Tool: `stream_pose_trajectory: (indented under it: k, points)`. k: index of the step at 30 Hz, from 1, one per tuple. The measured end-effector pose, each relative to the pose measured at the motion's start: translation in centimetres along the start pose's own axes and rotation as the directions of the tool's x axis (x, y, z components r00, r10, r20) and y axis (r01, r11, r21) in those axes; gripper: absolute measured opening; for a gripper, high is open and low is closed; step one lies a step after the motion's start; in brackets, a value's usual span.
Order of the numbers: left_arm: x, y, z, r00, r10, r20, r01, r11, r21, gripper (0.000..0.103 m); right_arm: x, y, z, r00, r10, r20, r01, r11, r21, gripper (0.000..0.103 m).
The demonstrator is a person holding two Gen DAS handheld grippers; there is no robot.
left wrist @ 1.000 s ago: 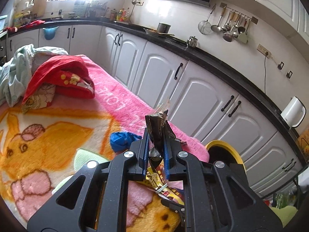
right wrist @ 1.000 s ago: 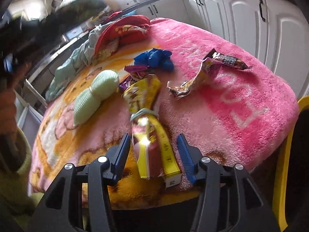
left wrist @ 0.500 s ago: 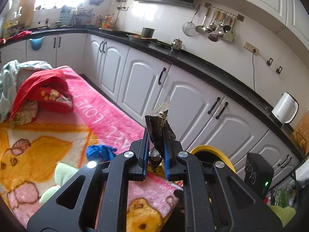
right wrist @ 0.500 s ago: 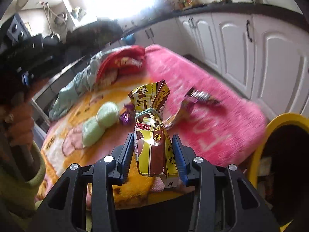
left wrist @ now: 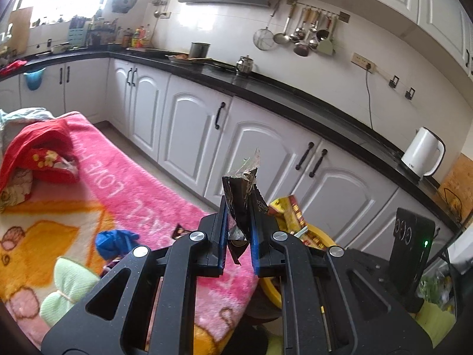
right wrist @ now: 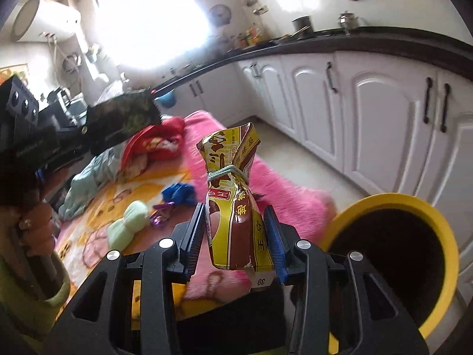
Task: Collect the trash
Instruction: 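Carry the dark packet and yellow wrapper over the yellow bin with both tools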
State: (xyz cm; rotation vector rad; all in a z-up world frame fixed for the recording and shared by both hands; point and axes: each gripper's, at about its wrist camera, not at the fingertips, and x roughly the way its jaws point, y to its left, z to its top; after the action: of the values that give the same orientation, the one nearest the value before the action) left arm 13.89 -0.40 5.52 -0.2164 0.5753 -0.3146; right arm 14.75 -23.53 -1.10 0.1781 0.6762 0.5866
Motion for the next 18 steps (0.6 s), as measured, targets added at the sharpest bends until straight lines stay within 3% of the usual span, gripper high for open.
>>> stream_pose_trajectory:
  k: [18]
  points:
    - [3.6,-6.0,-2.4,0.994,-0.083,-0.068,0.088,0.994,0.069,0.008,-5.7,-7.1,-0.9,0.97,-0.223,0.099,0.215,0.973,0.086,0.038]
